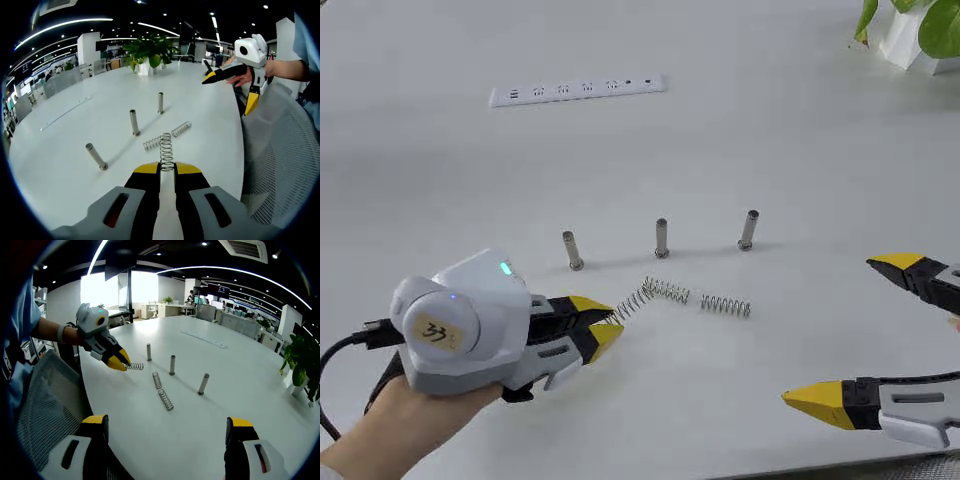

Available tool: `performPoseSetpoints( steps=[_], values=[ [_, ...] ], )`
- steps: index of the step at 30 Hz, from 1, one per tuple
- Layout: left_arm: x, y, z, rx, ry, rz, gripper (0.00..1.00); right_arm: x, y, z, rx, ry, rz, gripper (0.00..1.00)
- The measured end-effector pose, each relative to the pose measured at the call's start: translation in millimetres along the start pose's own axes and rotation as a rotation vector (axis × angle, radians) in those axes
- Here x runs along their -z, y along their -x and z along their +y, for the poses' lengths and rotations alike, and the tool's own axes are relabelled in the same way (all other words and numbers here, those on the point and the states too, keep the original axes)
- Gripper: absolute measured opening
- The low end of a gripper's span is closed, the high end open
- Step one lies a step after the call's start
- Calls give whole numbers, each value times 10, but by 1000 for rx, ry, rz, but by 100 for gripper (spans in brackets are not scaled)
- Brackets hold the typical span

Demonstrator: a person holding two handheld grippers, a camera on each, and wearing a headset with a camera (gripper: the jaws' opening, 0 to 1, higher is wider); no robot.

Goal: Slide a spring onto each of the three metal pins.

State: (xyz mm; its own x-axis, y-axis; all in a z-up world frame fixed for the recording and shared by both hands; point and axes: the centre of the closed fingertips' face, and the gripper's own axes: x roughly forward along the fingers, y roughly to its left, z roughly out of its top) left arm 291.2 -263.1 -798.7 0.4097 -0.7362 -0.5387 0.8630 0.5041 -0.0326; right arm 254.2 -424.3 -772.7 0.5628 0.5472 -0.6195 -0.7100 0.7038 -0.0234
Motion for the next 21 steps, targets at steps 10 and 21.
performPoseSetpoints(
  steps=[10, 21],
  values=[
    [-117, -19, -119, 15, -15, -26, 7, -240, -113, 84, -36, 22, -50, 97],
    [-260, -26, -221, 57, -54, -67, 7, -406, -215, 243, -118, 3, -96, 86]
  ],
)
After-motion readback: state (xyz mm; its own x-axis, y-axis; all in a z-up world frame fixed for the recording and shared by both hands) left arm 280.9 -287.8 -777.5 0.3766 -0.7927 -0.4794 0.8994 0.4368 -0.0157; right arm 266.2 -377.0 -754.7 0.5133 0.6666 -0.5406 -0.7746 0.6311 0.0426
